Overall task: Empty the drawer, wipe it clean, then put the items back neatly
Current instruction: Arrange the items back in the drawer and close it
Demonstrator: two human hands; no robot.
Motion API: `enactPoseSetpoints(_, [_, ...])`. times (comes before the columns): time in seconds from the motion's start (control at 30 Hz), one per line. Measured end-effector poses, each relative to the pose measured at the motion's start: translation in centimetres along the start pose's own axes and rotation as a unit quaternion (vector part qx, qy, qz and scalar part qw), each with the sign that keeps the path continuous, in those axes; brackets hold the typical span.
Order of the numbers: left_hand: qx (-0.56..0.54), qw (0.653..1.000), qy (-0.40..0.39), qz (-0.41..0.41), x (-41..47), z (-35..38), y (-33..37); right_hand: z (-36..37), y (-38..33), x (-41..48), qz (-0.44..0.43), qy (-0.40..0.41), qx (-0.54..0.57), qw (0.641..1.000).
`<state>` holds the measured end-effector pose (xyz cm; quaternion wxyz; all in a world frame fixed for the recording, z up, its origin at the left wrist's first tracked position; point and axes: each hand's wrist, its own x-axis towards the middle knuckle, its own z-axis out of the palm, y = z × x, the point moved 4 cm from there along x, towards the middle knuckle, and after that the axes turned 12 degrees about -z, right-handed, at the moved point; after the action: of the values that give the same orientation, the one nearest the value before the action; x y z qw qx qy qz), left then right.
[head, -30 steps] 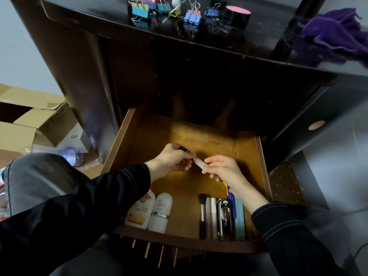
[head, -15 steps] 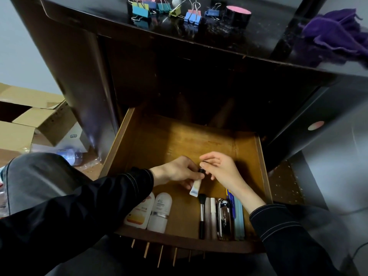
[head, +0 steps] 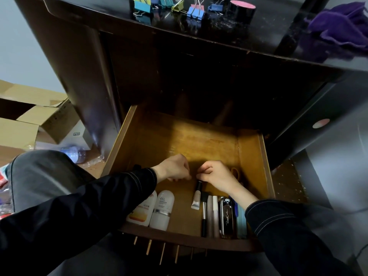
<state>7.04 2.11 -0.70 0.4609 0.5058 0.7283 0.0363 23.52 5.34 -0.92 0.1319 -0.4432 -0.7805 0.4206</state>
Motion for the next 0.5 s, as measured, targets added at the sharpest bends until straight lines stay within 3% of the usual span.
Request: enactPoseSetpoints(0.5, [-0.012,1.0,-0.006,-0.003,0.1,0.0,-0.1,1.1,-0.9,-1.7,-0.084,-0.157,-0.21,0.961])
